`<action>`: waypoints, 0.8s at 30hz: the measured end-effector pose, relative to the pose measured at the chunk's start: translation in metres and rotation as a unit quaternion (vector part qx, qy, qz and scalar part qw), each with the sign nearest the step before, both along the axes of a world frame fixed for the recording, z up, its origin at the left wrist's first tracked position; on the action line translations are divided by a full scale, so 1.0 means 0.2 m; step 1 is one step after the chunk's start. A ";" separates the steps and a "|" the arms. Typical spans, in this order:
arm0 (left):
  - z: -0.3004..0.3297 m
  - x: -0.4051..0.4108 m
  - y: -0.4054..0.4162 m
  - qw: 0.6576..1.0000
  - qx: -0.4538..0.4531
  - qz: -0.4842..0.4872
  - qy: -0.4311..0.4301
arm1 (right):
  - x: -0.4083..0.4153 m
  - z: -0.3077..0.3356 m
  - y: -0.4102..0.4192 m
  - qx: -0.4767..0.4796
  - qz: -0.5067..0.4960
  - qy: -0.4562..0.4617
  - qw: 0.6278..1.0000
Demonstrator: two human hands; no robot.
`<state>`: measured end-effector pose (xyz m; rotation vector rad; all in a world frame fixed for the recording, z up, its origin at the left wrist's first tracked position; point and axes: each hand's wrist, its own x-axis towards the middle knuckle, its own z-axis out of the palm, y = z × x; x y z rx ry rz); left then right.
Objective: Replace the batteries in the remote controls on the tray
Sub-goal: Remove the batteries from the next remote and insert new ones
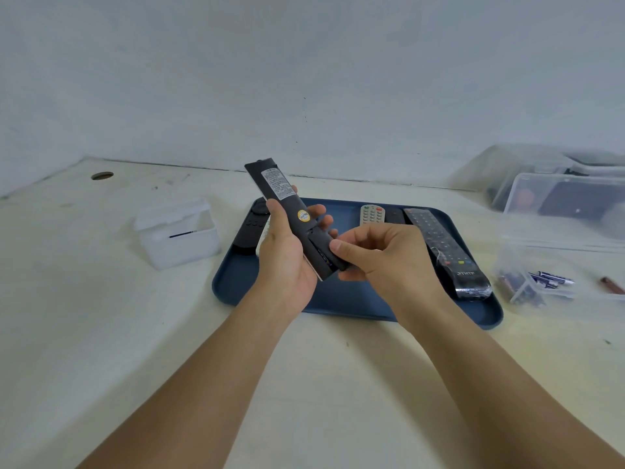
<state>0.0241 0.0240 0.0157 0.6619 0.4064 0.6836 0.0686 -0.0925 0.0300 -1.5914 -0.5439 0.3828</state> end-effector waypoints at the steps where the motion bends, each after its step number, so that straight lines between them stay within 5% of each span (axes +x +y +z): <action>1: 0.00 0.00 0.00 1.000 0.006 -0.001 0.001 | 0.00 0.00 0.00 -0.007 0.000 -0.001 1.000; 7: 0.02 -0.03 -0.03 0.997 0.054 -0.042 0.039 | 0.01 -0.02 -0.01 -0.063 -0.008 0.001 0.998; 13: 0.05 -0.07 -0.05 0.995 0.071 -0.065 0.019 | 0.01 0.02 -0.03 -0.040 0.122 0.221 0.967; 24: 0.06 -0.07 -0.01 0.994 0.072 -0.074 0.047 | 0.03 0.04 -0.04 -0.008 0.180 0.233 0.956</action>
